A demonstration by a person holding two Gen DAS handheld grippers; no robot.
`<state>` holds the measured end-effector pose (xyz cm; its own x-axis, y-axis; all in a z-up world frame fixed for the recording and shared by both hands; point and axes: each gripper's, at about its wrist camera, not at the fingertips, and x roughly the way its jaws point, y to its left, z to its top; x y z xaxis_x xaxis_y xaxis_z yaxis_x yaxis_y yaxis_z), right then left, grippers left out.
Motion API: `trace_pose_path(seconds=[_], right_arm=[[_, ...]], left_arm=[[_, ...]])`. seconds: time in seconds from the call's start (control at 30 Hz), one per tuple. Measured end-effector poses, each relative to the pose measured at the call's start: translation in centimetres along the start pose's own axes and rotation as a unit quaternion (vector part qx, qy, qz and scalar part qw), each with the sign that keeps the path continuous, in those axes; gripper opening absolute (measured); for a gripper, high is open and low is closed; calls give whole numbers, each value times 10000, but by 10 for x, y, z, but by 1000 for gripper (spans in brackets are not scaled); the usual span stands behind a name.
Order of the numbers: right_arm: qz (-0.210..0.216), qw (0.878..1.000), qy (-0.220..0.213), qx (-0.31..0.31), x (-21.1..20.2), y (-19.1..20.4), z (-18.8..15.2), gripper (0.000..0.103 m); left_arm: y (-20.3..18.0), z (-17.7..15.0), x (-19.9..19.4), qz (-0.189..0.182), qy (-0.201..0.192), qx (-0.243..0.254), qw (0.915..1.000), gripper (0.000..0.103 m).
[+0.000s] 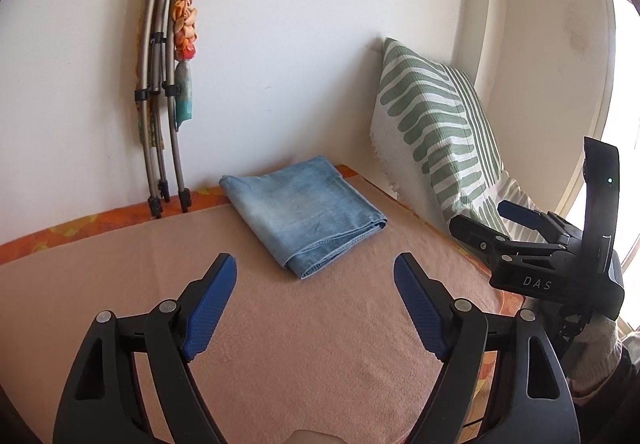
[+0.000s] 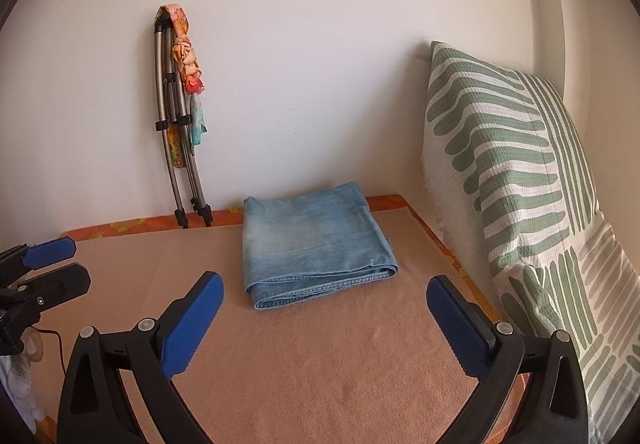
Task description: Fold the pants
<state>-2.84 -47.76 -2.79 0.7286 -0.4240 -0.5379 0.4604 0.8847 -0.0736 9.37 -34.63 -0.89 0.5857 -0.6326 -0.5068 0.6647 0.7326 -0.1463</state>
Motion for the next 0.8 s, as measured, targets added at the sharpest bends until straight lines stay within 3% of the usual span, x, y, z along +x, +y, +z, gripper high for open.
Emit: trace_pose_path(seconds=[0.33, 0.8], right_arm=[[-203, 9997, -129, 38, -17, 6, -19, 103], [-201, 9998, -42, 86, -12, 8, -31, 103]], left_arm=[[7, -34, -9, 314, 101, -33, 9994, 82], [15, -55, -11, 448, 366, -50, 9983, 82]])
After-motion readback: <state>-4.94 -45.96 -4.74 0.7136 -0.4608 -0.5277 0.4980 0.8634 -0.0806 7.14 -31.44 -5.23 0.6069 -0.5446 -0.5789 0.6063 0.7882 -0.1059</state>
